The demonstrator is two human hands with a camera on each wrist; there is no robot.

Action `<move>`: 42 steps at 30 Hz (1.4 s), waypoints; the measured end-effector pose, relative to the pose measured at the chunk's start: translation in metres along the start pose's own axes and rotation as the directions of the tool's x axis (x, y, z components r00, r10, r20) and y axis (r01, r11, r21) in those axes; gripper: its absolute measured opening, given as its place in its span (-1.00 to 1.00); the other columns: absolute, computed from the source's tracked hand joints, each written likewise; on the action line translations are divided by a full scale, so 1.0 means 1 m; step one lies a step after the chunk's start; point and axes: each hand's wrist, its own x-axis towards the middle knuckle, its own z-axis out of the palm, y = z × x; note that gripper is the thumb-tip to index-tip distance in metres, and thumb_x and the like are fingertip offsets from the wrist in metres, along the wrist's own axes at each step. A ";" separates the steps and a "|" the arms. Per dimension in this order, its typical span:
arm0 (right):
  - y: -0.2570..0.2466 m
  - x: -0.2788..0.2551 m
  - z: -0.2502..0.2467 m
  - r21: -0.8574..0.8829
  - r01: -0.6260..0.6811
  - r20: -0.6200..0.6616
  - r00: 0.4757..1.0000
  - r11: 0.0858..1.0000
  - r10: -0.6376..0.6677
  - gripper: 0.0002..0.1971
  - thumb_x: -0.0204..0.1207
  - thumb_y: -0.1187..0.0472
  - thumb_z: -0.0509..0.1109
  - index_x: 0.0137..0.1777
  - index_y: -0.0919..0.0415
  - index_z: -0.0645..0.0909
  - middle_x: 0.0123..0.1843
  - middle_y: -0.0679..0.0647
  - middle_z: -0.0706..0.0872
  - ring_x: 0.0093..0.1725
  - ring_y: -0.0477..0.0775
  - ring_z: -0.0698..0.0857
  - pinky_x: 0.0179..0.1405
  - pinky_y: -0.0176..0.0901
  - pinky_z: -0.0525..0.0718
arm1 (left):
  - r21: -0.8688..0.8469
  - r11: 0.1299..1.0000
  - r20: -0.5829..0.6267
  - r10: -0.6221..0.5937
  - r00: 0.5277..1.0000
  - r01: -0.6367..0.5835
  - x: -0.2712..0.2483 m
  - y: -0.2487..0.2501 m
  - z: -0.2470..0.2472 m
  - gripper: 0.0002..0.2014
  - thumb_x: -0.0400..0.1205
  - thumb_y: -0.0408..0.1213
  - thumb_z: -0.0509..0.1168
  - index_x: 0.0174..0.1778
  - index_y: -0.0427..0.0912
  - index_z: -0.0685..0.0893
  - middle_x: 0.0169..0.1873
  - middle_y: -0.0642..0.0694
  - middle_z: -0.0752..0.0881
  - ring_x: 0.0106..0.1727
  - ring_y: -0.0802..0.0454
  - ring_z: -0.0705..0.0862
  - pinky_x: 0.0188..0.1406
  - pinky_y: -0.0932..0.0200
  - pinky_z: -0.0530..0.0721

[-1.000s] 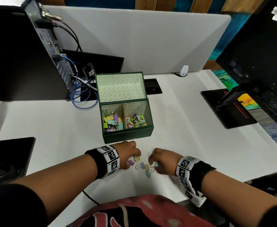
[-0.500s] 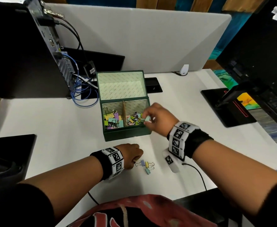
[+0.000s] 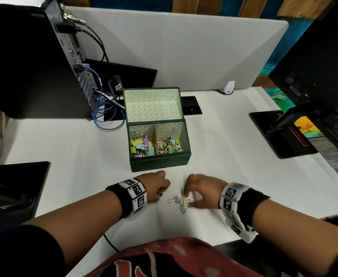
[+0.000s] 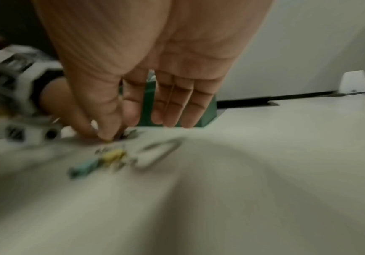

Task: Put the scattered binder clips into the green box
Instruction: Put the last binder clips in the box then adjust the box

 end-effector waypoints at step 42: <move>-0.018 0.032 0.019 -0.132 0.156 0.094 0.985 0.979 -0.144 -0.66 0.43 0.27 0.36 0.22 0.16 0.58 0.20 0.25 0.58 0.14 0.33 0.59 0.08 0.12 0.64 | -0.416 0.905 -0.461 -0.293 0.838 0.088 0.032 -0.001 -0.119 -0.84 0.46 -0.35 0.40 -0.07 -0.14 0.65 -0.03 -0.07 0.68 -0.09 0.02 0.62 -0.18 0.28 0.57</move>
